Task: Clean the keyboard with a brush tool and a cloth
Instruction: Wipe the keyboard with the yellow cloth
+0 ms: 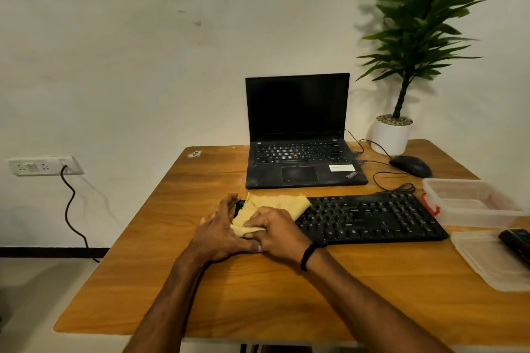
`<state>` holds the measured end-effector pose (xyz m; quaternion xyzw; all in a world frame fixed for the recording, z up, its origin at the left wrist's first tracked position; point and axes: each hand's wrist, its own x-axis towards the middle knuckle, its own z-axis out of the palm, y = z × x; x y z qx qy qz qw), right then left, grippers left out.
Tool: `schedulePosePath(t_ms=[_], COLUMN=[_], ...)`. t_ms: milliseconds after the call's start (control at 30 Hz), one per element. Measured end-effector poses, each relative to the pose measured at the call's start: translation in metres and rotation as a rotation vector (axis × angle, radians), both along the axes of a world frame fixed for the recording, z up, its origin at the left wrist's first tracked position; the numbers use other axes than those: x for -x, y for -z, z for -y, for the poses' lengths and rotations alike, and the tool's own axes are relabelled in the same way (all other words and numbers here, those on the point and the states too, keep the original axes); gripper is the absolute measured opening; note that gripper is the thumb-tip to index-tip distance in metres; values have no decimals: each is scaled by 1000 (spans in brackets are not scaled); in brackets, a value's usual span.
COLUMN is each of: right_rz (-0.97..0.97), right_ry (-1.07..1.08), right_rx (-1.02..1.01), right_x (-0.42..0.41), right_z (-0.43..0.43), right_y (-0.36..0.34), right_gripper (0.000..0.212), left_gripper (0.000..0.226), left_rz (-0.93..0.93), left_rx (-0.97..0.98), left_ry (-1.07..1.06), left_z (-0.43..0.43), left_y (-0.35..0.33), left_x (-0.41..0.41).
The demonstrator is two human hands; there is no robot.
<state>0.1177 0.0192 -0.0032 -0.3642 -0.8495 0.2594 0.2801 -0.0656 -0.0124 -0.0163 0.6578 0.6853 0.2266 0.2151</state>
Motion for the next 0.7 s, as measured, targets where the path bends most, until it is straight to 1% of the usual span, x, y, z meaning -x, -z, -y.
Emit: schedulePosePath(t_ms=[33, 100, 133, 233, 267, 367, 433, 533, 600, 700], right_rz=[-12, 25, 52, 88, 94, 179, 244, 187, 159, 94], right_ry=[54, 176, 178, -20, -51, -22, 23, 100, 141, 112], right_rx=[16, -52, -88, -75, -59, -2, 53, 115, 82, -9], right_x=[0, 6, 12, 13, 3, -45, -79, -104, -89, -42], right_z=[-5, -13, -12, 6, 11, 14, 14, 14, 18, 30], right_y=[-2, -9, -11, -8, -6, -11, -16, -17, -12, -6], right_gripper=[25, 23, 23, 27, 28, 28, 28, 28, 26, 24], left_gripper=[149, 150, 150, 146, 147, 154, 151, 149, 148, 149], left_rz=[-8, -22, -19, 5, 13, 26, 29, 20, -8, -23], left_rx=[1, 6, 3, -13, -15, -20, -12, 13, 35, 54], left_ry=[-8, -17, -13, 8, 7, 1, -8, -11, -5, 20], left_z=[0, -1, 0, 0, 0, -1, -1, -1, -3, -6], left_y=[-1, -2, -2, 0, 0, -1, -2, -1, 0, 1], left_x=[-1, -2, -2, 1, 2, 3, 2, 1, -1, -1])
